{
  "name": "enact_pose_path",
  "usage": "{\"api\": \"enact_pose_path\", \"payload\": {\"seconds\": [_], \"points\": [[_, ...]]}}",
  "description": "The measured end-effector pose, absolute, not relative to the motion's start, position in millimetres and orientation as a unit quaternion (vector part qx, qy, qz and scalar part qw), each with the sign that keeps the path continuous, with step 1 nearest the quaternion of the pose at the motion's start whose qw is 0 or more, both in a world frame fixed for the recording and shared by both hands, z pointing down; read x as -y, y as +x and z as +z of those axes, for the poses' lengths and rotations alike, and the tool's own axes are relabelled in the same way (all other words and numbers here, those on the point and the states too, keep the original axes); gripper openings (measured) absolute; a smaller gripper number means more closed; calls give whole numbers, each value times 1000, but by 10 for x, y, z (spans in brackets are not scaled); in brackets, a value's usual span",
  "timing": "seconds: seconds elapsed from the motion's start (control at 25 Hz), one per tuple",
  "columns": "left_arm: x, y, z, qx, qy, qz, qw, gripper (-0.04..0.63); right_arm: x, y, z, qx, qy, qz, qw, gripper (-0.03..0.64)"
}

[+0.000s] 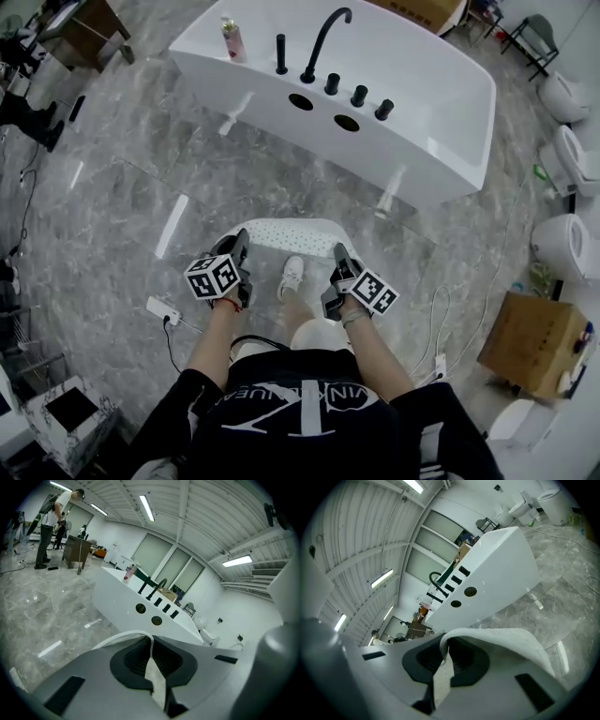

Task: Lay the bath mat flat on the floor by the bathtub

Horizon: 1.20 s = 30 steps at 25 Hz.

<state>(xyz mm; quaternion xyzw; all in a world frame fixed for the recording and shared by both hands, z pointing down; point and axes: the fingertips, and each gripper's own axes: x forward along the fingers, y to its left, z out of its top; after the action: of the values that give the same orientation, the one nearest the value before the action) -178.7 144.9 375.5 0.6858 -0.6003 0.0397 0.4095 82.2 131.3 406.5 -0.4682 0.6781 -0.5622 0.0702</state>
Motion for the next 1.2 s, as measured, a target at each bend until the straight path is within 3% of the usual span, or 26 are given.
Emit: {"api": "enact_pose_path", "payload": {"seconds": [1.2], "points": [[333, -1756, 5516, 486, 706, 162, 489, 21, -128, 771, 5669, -612, -523, -593, 21, 32]]}}
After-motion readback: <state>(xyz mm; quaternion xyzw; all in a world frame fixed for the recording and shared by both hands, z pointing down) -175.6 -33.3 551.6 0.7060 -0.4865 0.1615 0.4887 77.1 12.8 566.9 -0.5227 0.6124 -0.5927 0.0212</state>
